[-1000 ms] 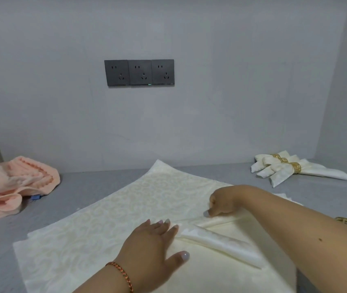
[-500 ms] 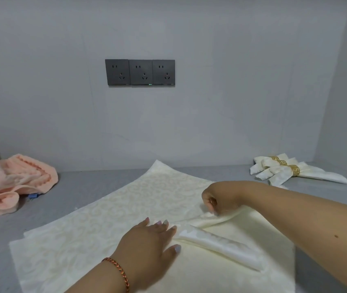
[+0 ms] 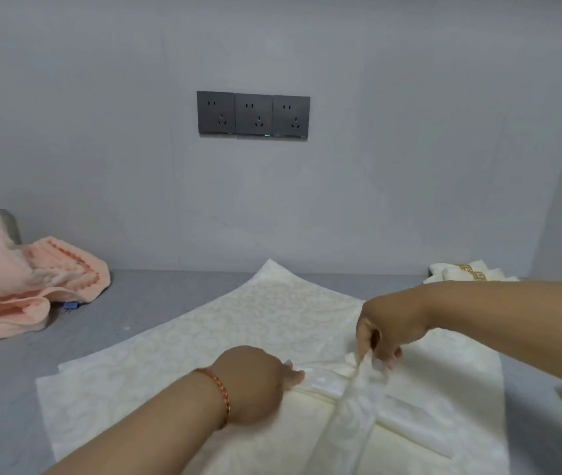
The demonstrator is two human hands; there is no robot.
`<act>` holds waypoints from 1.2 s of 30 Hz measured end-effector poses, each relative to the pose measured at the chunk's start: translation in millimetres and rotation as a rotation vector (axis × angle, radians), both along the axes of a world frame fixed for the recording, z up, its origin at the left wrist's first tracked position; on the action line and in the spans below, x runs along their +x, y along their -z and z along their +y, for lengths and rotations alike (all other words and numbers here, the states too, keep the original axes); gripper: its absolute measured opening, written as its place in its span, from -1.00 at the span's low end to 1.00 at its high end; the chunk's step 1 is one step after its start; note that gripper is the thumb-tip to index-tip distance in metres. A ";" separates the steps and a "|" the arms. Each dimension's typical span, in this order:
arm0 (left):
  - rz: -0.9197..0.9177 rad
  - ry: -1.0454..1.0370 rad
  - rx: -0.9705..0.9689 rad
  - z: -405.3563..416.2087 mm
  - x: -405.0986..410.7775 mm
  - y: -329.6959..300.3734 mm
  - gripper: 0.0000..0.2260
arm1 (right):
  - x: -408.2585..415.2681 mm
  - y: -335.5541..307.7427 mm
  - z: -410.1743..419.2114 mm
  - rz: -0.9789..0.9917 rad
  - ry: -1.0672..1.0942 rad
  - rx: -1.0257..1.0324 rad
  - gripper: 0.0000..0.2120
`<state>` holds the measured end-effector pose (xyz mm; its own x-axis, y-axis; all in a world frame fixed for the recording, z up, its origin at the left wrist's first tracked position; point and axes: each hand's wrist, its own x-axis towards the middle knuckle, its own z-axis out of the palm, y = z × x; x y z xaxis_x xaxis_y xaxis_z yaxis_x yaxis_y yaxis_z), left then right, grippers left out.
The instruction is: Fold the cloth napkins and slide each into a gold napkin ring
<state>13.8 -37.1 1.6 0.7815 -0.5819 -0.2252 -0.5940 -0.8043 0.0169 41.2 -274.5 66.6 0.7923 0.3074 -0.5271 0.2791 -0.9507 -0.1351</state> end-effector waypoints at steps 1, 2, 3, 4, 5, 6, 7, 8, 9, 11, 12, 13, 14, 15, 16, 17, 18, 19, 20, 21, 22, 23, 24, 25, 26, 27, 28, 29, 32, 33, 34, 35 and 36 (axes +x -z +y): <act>0.029 -0.004 0.007 0.1 4.9 -4.4 -0.51 | 0.4 4.7 -1.9 -0.052 -0.018 0.025 -0.88; 0.055 -0.011 0.013 -0.4 9.1 -9.1 -0.53 | 1.0 10.3 -3.8 -0.102 -0.031 0.073 -0.92; 0.076 -0.017 0.014 -1.1 12.3 -13.4 -0.54 | 0.9 16.3 -4.7 -0.142 -0.024 0.162 -0.95; 0.100 -0.024 0.013 -2.9 14.0 -18.3 -0.54 | 0.5 21.7 -5.5 -0.170 0.003 0.286 -0.94; 0.124 -0.031 0.006 -5.2 14.7 -22.6 -0.54 | -0.1 27.2 -6.0 -0.184 0.039 0.417 -0.91; 0.147 -0.043 0.001 -7.4 14.1 -27.2 -0.53 | -0.2 32.4 -6.0 -0.192 0.071 0.519 -0.88; 0.167 -0.057 -0.013 -9.6 13.4 -30.7 -0.53 | -0.9 36.7 -5.3 -0.195 0.094 0.577 -0.86; 0.189 -0.077 -0.028 -11.4 12.2 -33.9 -0.53 | -0.4 40.9 -4.1 -0.192 0.102 0.596 -0.83; 0.211 -0.097 -0.054 -12.3 12.6 -35.5 -0.54 | 0.7 44.7 -2.3 -0.189 0.095 0.588 -0.80; 0.257 -0.129 -0.083 -14.1 16.7 -35.6 -0.65 | 4.1 50.7 1.6 -0.191 0.079 0.538 -0.81; 0.248 -0.146 -0.089 -14.9 20.0 -34.5 -0.76 | 6.2 52.0 3.1 -0.197 0.079 0.514 -0.82; 0.221 -0.171 -0.109 -15.7 23.0 -33.1 -0.84 | 8.1 52.3 4.7 -0.205 0.077 0.486 -0.82; 0.188 -0.202 -0.132 -17.1 26.1 -31.3 -0.79 | 10.2 52.8 6.1 -0.216 0.069 0.450 -0.82; 0.147 -0.223 -0.148 -18.7 28.4 -29.7 -0.68 | 12.2 53.6 8.1 -0.228 0.053 0.413 -0.83; 0.106 -0.229 -0.143 -22.0 30.1 -28.8 -0.59 | 14.2 54.5 9.4 -0.236 0.032 0.382 -0.84; 0.072 -0.226 -0.137 -25.0 30.8 -27.8 -0.55 | 15.5 55.1 11.8 -0.239 0.007 0.358 -0.84; 0.043 -0.221 -0.126 -28.0 31.6 -26.5 -0.54 | 16.3 55.7 14.3 -0.239 -0.016 0.341 -0.85; 0.013 -0.212 -0.123 -30.9 32.4 -25.2 -0.54 | 17.3 56.0 16.5 -0.242 -0.033 0.329 -0.86; -0.016 -0.206 -0.121 -33.3 33.1 -23.5 -0.55 | 18.2 56.2 18.1 -0.246 -0.047 0.320 -0.87; -0.048 -0.202 -0.121 -35.3 33.5 -21.9 -0.59 | 19.3 56.3 19.4 -0.253 -0.056 0.312 -0.88; -0.079 -0.204 -0.124 -36.5 34.2 -19.2 -0.63 | 20.3 57.2 19.8 -0.262 -0.062 0.305 -0.89; -0.109 -0.205 -0.132 -37.0 34.6 -16.7 -0.67 | 21.2 58.2 20.1 -0.273 -0.067 0.300 -0.89; -0.130 -0.207 -0.141 -37.5 34.3 -14.4 -0.70 | 21.7 60.0 19.7 -0.282 -0.070 0.299 -0.89; -0.138 -0.211 -0.156 -37.4 34.7 -11.8 -0.72 | 21.7 62.0 19.3 -0.287 -0.076 0.303 -0.89; -0.129 -0.216 -0.175 -36.9 35.3 -9.8 -0.74 | 21.4 64.2 19.2 -0.289 -0.085 0.312 -0.90; -0.107 -0.220 -0.190 -36.4 37.0 -7.7 -0.76 | 20.7 66.4 19.4 -0.291 -0.093 0.328 -0.89; -0.074 -0.219 -0.200 -36.5 39.1 -6.4 -0.74 | 19.5 68.2 18.9 -0.291 -0.092 0.348 -0.87; -0.029 -0.215 -0.204 -36.6 41.2 -5.7 -0.69 | 18.2 69.6 18.3 -0.282 -0.076 0.373 -0.86; 0.123 -0.211 -0.206 -36.1 48.3 -6.4 -0.59 | 15.1 69.7 18.1 -0.222 -0.001 0.400 -0.78; 0.166 -0.209 -0.203 -35.2 50.5 -7.1 -0.60 | 14.8 68.9 18.7 -0.207 0.004 0.374 -0.74; 0.203 -0.204 -0.203 -34.3 51.5 -6.9 -0.61 | 14.2 69.1 19.6 -0.201 -0.004 0.352 -0.74; 0.225 -0.198 -0.214 -33.0 51.8 -7.0 -0.65 | 13.9 69.5 20.5 -0.208 -0.023 0.351 -0.77; 0.235 -0.191 -0.240 -31.7 51.2 -6.9 -0.69 | 12.8 69.9 21.4 -0.228 -0.047 0.365 -0.81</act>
